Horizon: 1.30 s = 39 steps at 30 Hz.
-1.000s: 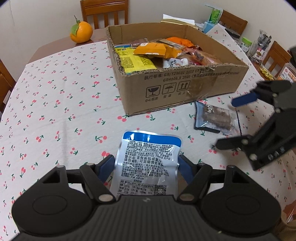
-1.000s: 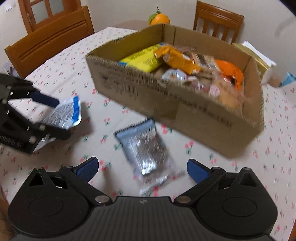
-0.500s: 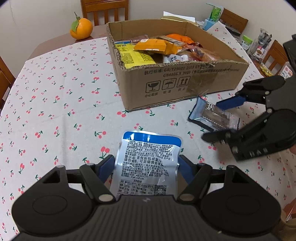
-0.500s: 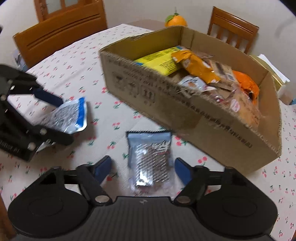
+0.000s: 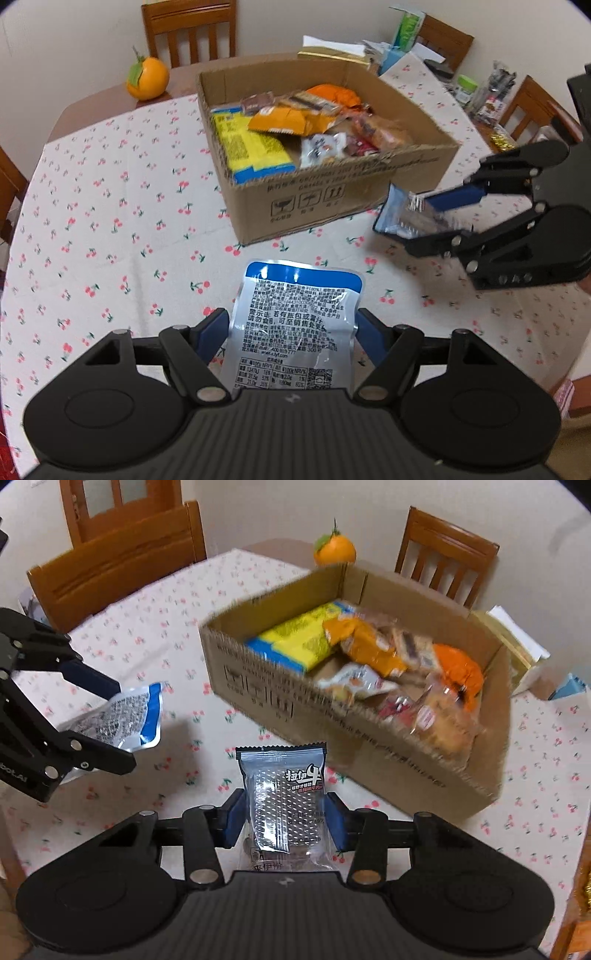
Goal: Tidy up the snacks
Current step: 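Carry both packs over the box and release them inside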
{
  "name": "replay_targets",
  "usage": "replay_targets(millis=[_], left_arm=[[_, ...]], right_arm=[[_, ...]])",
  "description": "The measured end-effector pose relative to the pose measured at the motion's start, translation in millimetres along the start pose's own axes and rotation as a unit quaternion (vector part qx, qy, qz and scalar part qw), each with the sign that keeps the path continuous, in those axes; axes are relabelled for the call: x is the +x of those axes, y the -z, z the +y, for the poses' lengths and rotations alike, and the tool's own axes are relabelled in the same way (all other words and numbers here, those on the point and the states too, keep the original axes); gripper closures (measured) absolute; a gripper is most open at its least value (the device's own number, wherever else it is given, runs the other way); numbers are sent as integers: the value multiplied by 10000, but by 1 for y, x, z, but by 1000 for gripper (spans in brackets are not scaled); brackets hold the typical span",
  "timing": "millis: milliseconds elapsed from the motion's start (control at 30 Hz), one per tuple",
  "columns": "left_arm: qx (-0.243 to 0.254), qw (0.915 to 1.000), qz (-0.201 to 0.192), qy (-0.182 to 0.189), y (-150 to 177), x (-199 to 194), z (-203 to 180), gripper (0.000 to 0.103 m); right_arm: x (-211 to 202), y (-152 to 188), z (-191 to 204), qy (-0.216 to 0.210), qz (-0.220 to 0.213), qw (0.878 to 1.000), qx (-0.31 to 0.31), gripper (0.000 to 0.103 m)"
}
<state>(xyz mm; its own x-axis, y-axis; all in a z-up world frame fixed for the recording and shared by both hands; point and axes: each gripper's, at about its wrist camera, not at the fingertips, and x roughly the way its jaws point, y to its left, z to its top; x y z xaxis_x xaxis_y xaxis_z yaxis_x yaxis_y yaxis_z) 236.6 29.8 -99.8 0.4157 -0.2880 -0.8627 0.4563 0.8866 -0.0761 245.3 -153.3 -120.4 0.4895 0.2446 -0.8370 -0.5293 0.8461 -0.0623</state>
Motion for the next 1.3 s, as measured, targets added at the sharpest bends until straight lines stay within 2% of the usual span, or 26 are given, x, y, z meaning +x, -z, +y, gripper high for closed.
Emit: replay_targets(millis=[233,467,533,567,600,700,800,967,1100,1167,1300], left_arm=[[212,9996,-159,105,-15,-30,-1,29],[267,9991,-315,86,-27,-40,-2,29],[278,9989,-359,79,-31,-40,-2,29],[285,9989,-375,72,-34,-41,-1,29],[293,9988,-385,65,-36,-40,-1,29],[333,9985,-435,38,-45,-39,-1,29],[373,9981,-484,42,-57,-37,0,29],[503,9971,-566,69,-88,-28,-4,29],[536,9965,-623,142,-118,-14,-12,29],[498,9968,-617,143,-137,-3,-17,29],[582,9961,-634,190,-171,23,-32,29]], right_arm=[[-42,-34,-16,120,-531,9985,-41,52],[-29,-76,-41,416,-888,9952,-20,51],[-17,-83,-46,532,-872,9948,-4,44],[-12,-84,-47,537,-843,9950,4,32],[-11,-83,-47,542,-854,9949,8,23],[-12,-74,-42,552,-928,9941,73,8],[-18,-61,-36,542,-933,9937,291,1],[-32,-36,-24,538,-872,9910,860,0],[-38,-18,-16,356,-794,9880,1273,0],[-40,-9,-12,264,-762,9870,1389,0],[-49,4,-9,412,-794,9849,1481,0]])
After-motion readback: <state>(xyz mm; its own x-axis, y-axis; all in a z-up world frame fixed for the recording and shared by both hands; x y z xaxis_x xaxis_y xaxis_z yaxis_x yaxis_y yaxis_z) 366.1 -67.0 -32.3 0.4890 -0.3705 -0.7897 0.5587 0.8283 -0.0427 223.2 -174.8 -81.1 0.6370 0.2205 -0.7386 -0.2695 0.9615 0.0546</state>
